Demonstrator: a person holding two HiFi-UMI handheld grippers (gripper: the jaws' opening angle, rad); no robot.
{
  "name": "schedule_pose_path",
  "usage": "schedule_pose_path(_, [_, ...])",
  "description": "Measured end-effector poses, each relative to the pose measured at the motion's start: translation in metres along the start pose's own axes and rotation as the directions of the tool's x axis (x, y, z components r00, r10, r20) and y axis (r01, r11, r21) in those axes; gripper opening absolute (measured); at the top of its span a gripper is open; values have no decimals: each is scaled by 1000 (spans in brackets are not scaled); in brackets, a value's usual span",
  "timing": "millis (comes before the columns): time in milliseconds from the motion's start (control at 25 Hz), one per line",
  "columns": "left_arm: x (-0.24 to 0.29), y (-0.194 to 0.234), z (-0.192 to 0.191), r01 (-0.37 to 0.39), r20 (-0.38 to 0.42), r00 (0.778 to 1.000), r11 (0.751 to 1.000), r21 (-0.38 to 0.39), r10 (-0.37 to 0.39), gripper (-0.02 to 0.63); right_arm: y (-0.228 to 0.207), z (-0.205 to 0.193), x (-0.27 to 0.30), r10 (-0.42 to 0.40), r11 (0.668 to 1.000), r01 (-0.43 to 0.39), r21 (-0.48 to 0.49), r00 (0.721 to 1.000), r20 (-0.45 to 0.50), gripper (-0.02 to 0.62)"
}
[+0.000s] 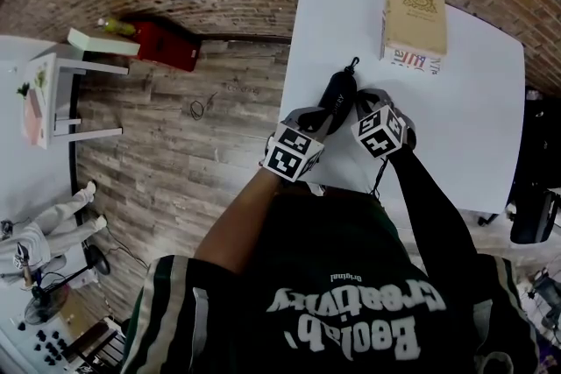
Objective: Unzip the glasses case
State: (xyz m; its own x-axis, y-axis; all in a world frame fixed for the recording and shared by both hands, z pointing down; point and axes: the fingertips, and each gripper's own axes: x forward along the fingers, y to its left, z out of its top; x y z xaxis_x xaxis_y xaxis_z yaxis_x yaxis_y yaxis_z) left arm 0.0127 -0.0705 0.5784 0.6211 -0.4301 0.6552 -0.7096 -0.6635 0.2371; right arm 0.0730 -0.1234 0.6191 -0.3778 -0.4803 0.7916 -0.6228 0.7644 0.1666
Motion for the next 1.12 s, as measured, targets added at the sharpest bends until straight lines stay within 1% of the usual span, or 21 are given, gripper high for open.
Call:
schedule_pose_path(440, [2, -2, 3, -18, 11, 1000, 1000, 15, 18, 32, -9, 0, 9, -7, 1000, 7, -6, 1000, 1, 14])
schedule_pose_path(560, [2, -1, 3, -24, 26, 999, 1000, 11, 24, 32, -9, -1, 10, -4, 1000, 4, 5, 1000, 6, 13])
schedule_pose_path(640, [0, -1, 3, -21, 44, 999, 1000, 23, 20, 32, -9, -2, 8, 0, 1000, 0, 32, 1000, 13, 12])
schedule_pose_path(760, [-12, -8, 9, -7, 68, 998, 997, 75, 2, 23, -8, -6, 1, -9, 995, 8, 99, 1000, 15, 12])
schedule_pose_path(800, [-17, -15, 12, 6, 81, 997, 996, 93, -14, 8, -9, -9, -1, -17, 992, 15, 124, 1000, 12, 12])
schedule_pose_path(880, [-23, -33, 13, 52, 93, 994, 993, 105, -62, 8, -10, -15, -5, -30, 985, 29, 173, 1000, 4, 13])
schedule_pose_path(920, [-22, -44, 9, 82, 82, 993, 991, 105, -90, 8, -9, -19, -6, -32, 980, 32, 197, 999, -1, 13])
schedule_pose_path(1000, [-14, -62, -8, 133, 35, 990, 985, 112, -137, 8, -5, -25, -8, -30, 971, 32, 237, 1000, -9, 13])
schedule_pose_path(1040, [-10, -66, -16, 137, 11, 990, 984, 117, -139, 8, -3, -27, -9, -28, 968, 30, 248, 1000, -11, 13])
schedule_pose_path(1080, [-5, -65, -23, 121, -6, 993, 985, 120, -121, 8, -1, -29, -11, -26, 967, 28, 252, 1000, -11, 12])
schedule_pose_path(1120, [-2, -58, -28, 88, -13, 996, 989, 117, -87, 8, 1, -30, -13, -26, 967, 27, 252, 1000, -10, 12])
